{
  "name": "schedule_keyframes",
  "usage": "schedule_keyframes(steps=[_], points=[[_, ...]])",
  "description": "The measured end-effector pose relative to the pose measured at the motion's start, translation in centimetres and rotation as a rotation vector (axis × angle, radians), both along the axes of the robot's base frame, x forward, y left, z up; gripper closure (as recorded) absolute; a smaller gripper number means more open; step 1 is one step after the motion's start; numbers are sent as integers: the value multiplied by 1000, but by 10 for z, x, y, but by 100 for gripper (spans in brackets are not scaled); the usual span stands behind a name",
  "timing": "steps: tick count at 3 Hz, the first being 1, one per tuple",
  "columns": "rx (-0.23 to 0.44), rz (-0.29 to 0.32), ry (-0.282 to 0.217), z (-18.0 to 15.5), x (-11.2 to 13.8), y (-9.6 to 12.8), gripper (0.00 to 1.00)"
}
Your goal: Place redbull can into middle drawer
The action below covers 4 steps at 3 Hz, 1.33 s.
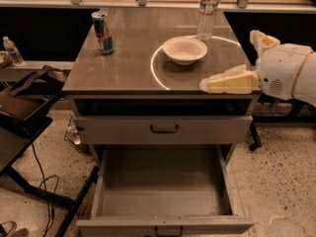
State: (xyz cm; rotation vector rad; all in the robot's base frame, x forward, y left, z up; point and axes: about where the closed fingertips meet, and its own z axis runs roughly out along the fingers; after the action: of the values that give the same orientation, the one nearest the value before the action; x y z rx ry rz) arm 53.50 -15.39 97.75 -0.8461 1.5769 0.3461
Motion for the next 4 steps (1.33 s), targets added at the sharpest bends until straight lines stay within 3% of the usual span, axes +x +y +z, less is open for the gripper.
schedule_keyframes(steps=[1, 2, 3, 4], points=[[0, 0, 0, 0, 0, 0, 0], [34, 59, -11, 13, 22, 39, 0], [78, 88, -20, 21, 55, 91, 0], [114, 98, 7, 19, 98, 171, 0]])
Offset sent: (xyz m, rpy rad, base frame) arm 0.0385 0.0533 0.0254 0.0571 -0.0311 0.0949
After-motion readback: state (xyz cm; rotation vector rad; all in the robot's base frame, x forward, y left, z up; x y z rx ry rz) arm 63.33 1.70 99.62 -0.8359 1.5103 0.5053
